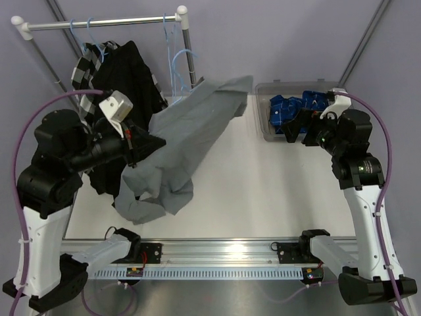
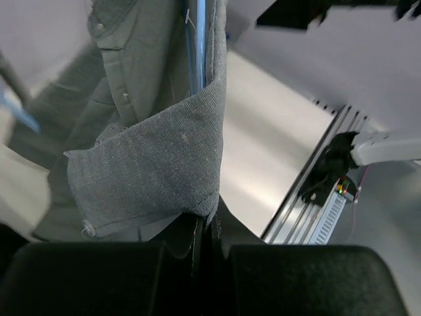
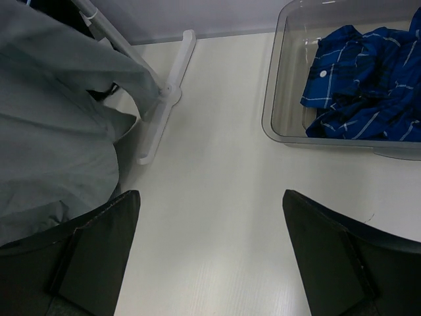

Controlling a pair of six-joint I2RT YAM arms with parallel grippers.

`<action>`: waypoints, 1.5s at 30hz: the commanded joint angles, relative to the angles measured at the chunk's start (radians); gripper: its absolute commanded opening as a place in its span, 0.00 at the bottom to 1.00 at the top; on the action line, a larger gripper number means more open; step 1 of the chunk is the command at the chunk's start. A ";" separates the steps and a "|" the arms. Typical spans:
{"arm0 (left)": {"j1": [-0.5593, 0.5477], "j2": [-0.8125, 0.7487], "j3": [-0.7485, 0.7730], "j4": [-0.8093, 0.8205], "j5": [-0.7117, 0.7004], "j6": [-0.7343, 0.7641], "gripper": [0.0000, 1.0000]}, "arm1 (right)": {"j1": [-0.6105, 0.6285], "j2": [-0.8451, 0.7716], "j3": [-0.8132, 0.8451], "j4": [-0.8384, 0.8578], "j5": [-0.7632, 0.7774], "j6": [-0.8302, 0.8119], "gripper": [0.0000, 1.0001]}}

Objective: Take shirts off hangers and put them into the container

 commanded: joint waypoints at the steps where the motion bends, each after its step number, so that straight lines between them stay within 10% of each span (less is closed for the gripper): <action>1: -0.042 0.073 0.197 0.080 0.143 -0.017 0.00 | 0.010 -0.028 0.018 0.034 -0.009 -0.029 1.00; 10: -0.076 0.113 0.098 0.083 0.138 -0.028 0.00 | 0.012 -0.065 0.010 0.035 -0.033 -0.052 0.99; 23: -0.330 0.131 -0.284 0.394 -0.222 -0.128 0.00 | 0.098 -0.092 0.019 0.048 -0.108 -0.066 1.00; 45: -0.481 0.291 -0.243 0.483 -0.340 -0.139 0.00 | 0.389 0.088 0.182 0.117 0.037 0.003 0.94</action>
